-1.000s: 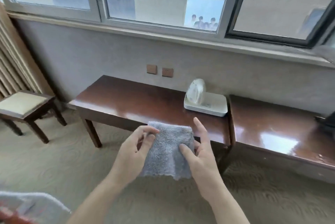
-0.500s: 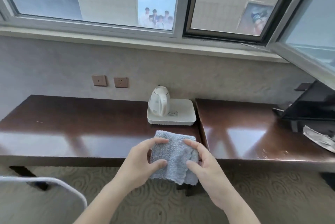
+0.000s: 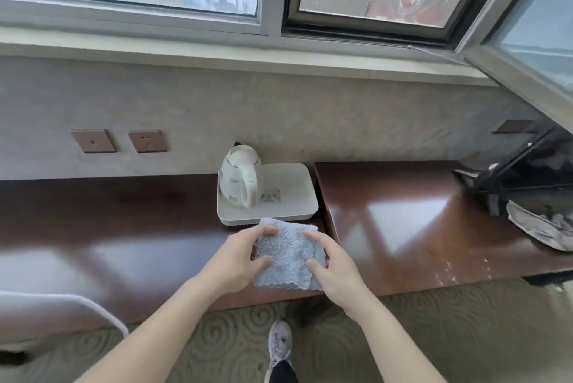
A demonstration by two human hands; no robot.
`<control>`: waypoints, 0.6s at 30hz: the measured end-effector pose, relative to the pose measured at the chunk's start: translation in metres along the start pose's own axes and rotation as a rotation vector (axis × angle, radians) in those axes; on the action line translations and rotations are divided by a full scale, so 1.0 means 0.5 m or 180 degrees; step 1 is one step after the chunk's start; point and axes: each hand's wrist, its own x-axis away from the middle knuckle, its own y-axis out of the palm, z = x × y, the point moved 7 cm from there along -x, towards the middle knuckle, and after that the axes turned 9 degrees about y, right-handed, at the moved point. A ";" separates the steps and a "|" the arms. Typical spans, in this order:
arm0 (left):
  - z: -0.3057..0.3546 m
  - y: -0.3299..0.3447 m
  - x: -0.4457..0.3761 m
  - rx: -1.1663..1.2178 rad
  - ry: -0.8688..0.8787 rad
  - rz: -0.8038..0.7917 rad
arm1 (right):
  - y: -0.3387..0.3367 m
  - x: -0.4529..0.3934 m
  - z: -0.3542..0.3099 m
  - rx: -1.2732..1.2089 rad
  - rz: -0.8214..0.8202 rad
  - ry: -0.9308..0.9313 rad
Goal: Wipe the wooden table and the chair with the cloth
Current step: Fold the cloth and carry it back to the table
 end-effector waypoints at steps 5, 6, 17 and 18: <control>-0.076 0.013 -0.152 -0.0128 -0.0382 0.0005 | -0.004 -0.204 0.023 0.0107 -0.0177 0.0117; -0.091 0.022 -0.190 -0.0165 -0.0466 -0.0025 | -0.006 -0.246 0.029 0.0181 -0.0167 0.0132; -0.313 0.146 -0.579 -0.0911 -0.1481 -0.0494 | 0.010 -0.693 0.117 0.1539 -0.0580 0.0217; -0.331 0.156 -0.600 -0.1136 -0.1512 -0.0604 | 0.013 -0.723 0.122 0.1781 -0.0558 0.0166</control>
